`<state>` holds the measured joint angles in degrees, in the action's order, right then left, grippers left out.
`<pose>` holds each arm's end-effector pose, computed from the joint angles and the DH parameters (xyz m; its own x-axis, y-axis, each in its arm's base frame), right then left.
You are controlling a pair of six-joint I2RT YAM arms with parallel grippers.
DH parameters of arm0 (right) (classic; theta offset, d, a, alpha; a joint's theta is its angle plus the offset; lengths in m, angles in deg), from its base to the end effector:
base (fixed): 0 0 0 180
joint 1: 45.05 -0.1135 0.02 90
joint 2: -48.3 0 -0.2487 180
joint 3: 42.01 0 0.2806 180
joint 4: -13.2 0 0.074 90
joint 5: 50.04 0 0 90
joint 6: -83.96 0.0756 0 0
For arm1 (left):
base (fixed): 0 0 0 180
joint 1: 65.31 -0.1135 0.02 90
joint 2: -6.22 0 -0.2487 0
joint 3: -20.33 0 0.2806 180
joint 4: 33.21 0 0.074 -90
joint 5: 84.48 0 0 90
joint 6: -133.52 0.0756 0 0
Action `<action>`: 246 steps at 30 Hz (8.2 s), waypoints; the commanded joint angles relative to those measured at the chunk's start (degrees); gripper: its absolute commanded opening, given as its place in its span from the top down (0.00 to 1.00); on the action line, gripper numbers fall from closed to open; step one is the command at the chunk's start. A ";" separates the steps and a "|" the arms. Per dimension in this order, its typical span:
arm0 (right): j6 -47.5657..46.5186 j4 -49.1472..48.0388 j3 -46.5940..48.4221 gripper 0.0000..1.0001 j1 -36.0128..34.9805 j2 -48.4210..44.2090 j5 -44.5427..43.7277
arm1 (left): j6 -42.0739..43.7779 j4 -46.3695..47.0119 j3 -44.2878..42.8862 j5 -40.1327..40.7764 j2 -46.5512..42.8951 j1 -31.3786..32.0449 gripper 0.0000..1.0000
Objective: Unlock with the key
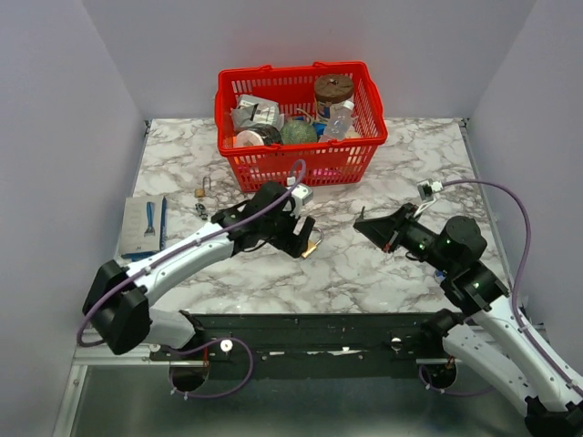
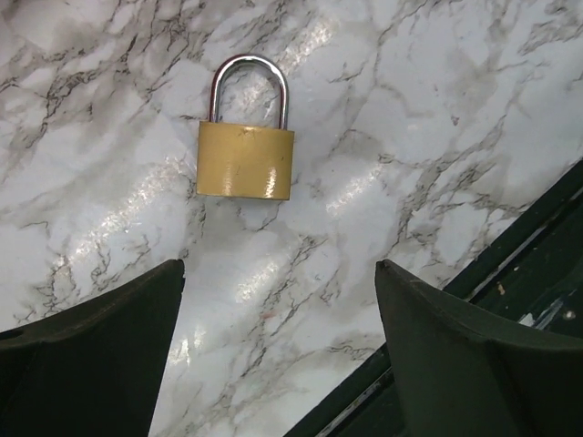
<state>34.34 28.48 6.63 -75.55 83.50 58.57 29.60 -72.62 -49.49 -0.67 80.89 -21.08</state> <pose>0.1905 0.1402 0.3174 -0.5107 0.4117 -0.7547 -0.5578 0.5093 0.6553 0.2384 -0.2435 0.2255 -0.6655 0.3141 -0.6770 0.6065 0.7563 -0.2453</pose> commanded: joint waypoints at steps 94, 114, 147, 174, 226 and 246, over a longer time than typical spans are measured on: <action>-16.21 16.13 21.54 0.99 -4.21 48.29 20.32 | -46.82 16.61 -2.73 -6.20 15.15 -9.33 1.00; -14.89 18.95 22.59 0.99 -4.65 55.68 22.96 | -49.02 18.72 -1.60 -3.73 13.04 -9.51 1.00; -11.03 15.70 20.40 0.99 -3.25 56.03 16.37 | -49.72 18.98 1.57 -2.68 8.30 -7.49 1.00; -11.29 13.23 18.20 0.99 -2.72 53.66 19.18 | -49.72 18.81 1.40 -2.24 8.03 -7.40 1.00; -10.41 15.78 25.14 0.99 -2.63 58.75 15.49 | -49.72 18.46 1.31 -2.07 7.94 -6.61 1.00; -7.78 13.76 27.43 0.99 -2.63 59.11 13.38 | -49.90 18.46 1.05 -1.54 7.77 -6.08 1.00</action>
<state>24.77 46.45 31.19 -78.48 142.52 75.57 -19.11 -56.56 -47.48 0.77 91.62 -28.49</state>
